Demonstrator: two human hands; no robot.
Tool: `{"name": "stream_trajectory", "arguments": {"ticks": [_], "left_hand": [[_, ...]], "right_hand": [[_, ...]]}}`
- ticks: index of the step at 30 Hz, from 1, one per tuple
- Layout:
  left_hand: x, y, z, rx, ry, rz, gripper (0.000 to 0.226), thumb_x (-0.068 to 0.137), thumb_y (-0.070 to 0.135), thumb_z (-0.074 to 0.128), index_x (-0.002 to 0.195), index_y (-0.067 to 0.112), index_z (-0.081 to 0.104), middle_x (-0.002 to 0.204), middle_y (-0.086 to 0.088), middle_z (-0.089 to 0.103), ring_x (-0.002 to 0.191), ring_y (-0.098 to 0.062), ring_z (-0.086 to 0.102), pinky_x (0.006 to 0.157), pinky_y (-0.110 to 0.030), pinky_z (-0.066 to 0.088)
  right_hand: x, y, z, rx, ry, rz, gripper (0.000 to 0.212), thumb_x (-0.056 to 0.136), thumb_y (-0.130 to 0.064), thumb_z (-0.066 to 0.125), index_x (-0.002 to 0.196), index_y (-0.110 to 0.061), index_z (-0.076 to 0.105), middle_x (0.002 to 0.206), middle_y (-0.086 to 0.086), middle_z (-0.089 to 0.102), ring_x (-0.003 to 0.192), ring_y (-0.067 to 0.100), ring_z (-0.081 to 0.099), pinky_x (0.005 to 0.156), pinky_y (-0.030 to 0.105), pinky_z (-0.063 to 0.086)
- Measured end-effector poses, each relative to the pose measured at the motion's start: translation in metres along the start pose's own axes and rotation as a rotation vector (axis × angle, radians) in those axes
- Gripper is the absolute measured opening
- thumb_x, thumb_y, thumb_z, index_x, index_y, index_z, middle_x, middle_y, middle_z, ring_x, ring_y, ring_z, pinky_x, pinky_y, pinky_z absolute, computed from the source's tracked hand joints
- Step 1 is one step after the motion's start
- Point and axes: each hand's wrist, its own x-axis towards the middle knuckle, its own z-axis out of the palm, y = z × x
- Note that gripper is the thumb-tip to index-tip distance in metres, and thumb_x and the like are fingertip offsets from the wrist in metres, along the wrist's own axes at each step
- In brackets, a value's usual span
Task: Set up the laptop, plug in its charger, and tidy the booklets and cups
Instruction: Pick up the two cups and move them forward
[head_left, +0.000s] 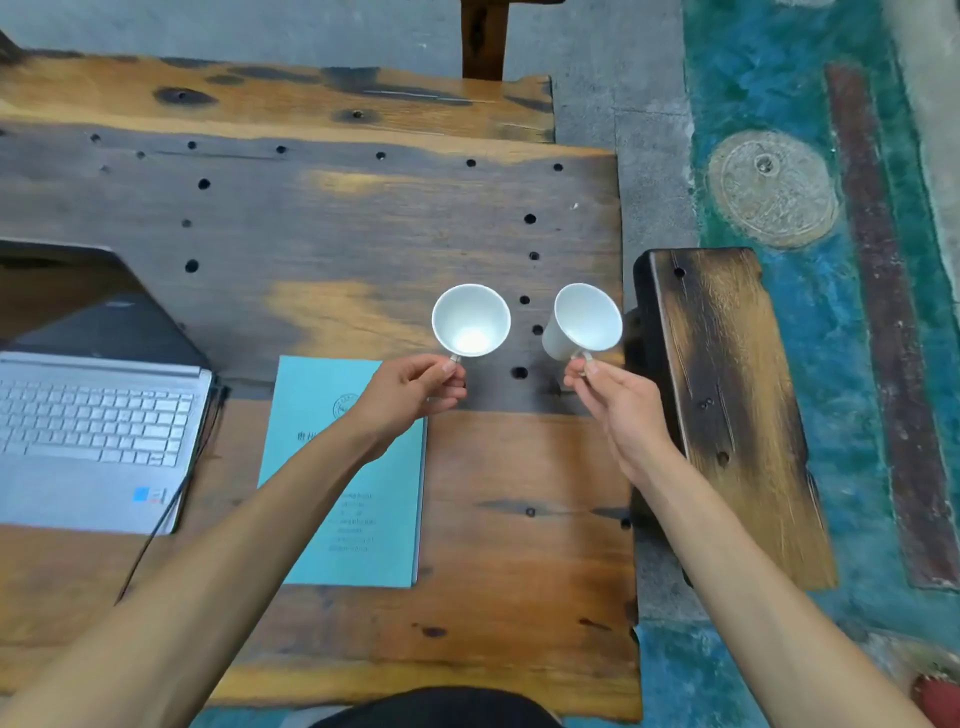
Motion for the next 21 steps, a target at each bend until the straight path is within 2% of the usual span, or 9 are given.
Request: {"name": "stream_trajectory", "arguments": {"ticks": [6, 10, 17, 21], "left_hand": [[-0.061, -0.042, 0.012, -0.031, 0.004, 0.022, 0.02, 0.102, 0.016, 0.057, 0.1, 0.004, 0.073, 0.094, -0.011, 0.072, 0.085, -0.015, 0.072, 0.085, -0.028, 0.061], [-0.108, -0.078, 0.028, -0.069, 0.02, 0.049, 0.019, 0.102, 0.016, 0.057, 0.097, 0.007, 0.074, 0.091, -0.009, 0.074, 0.085, -0.015, 0.072, 0.08, -0.024, 0.061], [-0.182, -0.142, 0.068, -0.107, 0.083, 0.062, 0.02, 0.102, 0.014, 0.057, 0.093, 0.009, 0.074, 0.09, -0.011, 0.074, 0.085, -0.016, 0.073, 0.079, -0.022, 0.061], [-0.213, -0.169, 0.092, -0.1, 0.087, 0.029, 0.021, 0.103, 0.013, 0.055, 0.103, 0.0, 0.072, 0.094, -0.016, 0.072, 0.087, -0.019, 0.07, 0.08, -0.023, 0.06]], "right_hand": [[-0.062, 0.031, -0.023, 0.027, 0.004, -0.014, 0.017, 0.101, -0.009, 0.06, 0.099, -0.011, 0.077, 0.105, 0.009, 0.079, 0.104, 0.021, 0.074, 0.094, 0.026, 0.058], [-0.106, 0.056, -0.048, 0.016, -0.01, -0.016, 0.018, 0.101, -0.01, 0.06, 0.097, -0.014, 0.077, 0.103, 0.005, 0.08, 0.104, 0.02, 0.074, 0.09, 0.024, 0.058], [-0.18, 0.098, -0.091, 0.025, 0.007, 0.003, 0.019, 0.101, -0.007, 0.058, 0.112, 0.002, 0.071, 0.103, 0.006, 0.078, 0.099, 0.018, 0.075, 0.086, 0.02, 0.059], [-0.216, 0.117, -0.114, 0.016, 0.041, 0.017, 0.024, 0.101, -0.004, 0.057, 0.119, 0.01, 0.066, 0.104, 0.009, 0.075, 0.095, 0.015, 0.074, 0.086, 0.018, 0.058]]}}
